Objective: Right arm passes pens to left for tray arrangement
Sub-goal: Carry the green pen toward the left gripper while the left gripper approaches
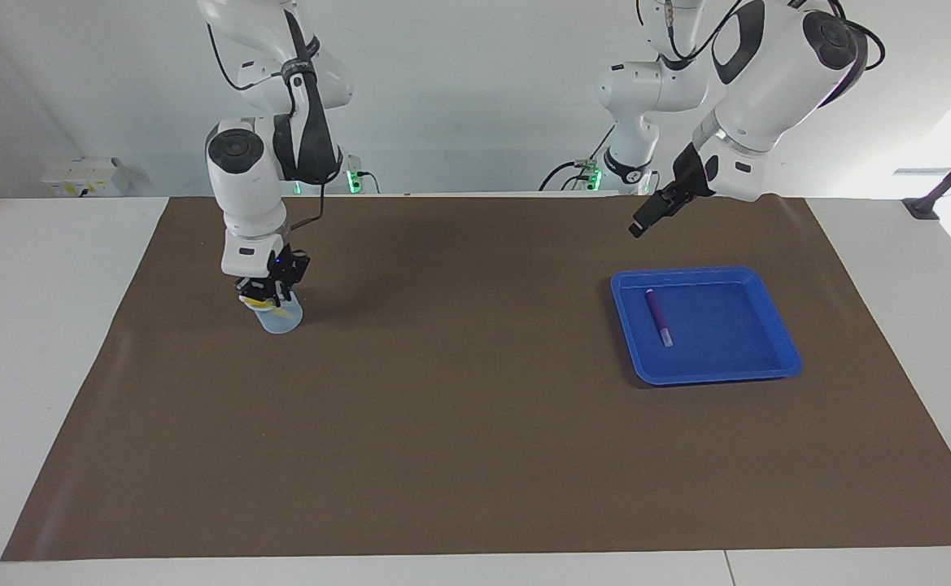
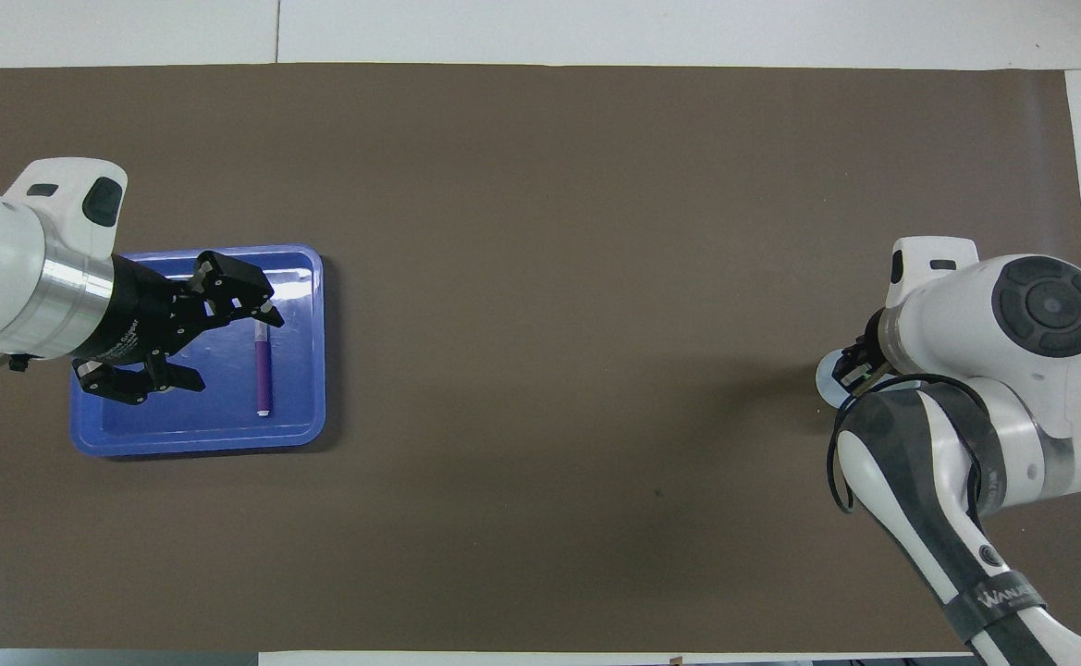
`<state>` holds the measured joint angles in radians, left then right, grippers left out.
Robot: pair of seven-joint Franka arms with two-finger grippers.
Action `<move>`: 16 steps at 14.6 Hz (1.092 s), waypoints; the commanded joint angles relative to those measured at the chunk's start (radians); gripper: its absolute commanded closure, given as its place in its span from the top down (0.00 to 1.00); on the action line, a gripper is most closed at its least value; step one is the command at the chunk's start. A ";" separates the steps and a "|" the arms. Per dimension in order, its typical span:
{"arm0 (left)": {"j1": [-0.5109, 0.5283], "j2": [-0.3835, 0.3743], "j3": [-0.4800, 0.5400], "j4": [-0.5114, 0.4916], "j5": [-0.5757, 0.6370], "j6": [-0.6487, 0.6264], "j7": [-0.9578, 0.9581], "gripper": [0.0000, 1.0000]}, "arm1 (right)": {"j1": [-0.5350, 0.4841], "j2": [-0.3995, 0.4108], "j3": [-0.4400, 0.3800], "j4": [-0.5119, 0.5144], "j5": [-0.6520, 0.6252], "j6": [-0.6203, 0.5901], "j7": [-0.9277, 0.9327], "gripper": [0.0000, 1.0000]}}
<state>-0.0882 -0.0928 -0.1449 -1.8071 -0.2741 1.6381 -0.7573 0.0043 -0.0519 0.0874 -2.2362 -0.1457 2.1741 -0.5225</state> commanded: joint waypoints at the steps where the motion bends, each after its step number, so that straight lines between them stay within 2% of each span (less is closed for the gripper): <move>1: -0.005 -0.030 0.007 -0.031 -0.011 0.002 -0.013 1.00 | -0.014 0.015 0.008 0.145 -0.005 -0.143 0.010 0.00; 3: -0.005 -0.030 0.007 -0.031 -0.011 0.002 -0.013 1.00 | -0.001 0.004 0.009 0.287 0.008 -0.259 0.019 0.00; 7: -0.005 -0.030 0.007 -0.028 -0.034 0.000 -0.019 1.00 | 0.009 0.018 0.011 0.554 0.245 -0.459 0.085 0.00; 9: -0.004 -0.030 0.007 -0.025 -0.051 0.002 -0.068 1.00 | -0.003 0.008 0.008 0.572 0.497 -0.468 0.224 0.00; 10: -0.002 -0.030 0.007 -0.025 -0.066 0.003 -0.097 1.00 | 0.002 0.006 0.006 0.573 0.603 -0.456 0.352 0.00; 12: 0.008 -0.030 0.010 -0.020 -0.128 0.006 -0.179 1.00 | 0.019 0.001 0.011 0.561 0.652 -0.401 0.619 0.00; 15: 0.011 -0.033 0.019 -0.014 -0.209 0.015 -0.350 1.00 | 0.111 -0.029 0.014 0.495 0.714 -0.311 0.870 0.00; 16: 0.010 -0.033 0.019 -0.006 -0.230 0.026 -0.425 1.00 | 0.153 -0.037 0.017 0.468 0.725 -0.230 0.968 0.00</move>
<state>-0.0841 -0.1008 -0.1278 -1.8052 -0.4582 1.6462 -1.0660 0.1081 -0.0631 0.0991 -1.7075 0.5364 1.8434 0.2949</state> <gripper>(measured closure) 0.000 0.819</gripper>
